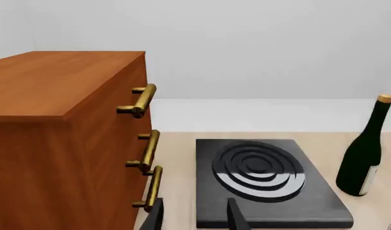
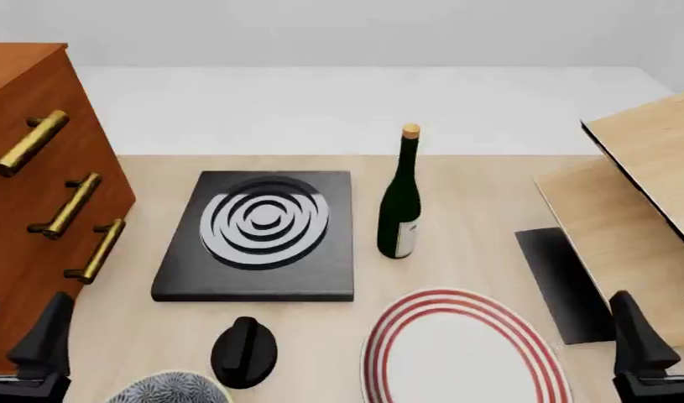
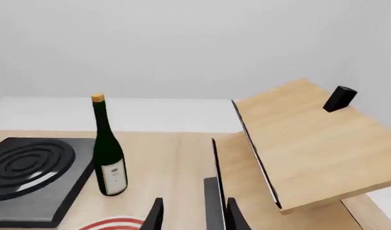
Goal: Pick up the akita bowl and put it on the plate.
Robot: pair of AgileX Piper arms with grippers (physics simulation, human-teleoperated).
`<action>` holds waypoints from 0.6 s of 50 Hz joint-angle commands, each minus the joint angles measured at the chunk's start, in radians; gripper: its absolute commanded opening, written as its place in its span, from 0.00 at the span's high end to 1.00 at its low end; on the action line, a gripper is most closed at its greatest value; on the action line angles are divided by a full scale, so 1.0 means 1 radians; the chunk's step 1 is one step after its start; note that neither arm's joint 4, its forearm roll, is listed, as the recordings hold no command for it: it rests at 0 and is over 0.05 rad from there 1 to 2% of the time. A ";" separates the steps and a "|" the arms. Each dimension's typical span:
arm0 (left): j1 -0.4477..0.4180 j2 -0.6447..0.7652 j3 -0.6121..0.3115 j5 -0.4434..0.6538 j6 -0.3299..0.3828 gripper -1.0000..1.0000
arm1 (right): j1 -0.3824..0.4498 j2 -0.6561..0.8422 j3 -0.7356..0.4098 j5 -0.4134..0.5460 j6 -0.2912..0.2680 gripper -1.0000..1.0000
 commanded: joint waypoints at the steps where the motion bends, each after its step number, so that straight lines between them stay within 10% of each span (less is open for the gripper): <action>1: 0.000 0.006 -0.003 -0.002 0.000 0.00 | 0.017 -0.008 -0.039 0.051 -0.058 0.00; 9: 0.000 0.002 -0.002 -0.003 0.002 0.00 | 0.109 0.061 -0.168 0.168 0.008 0.00; 30: 0.000 0.008 -0.002 -0.005 -0.001 0.00 | 0.356 0.267 -0.682 0.612 -0.186 0.00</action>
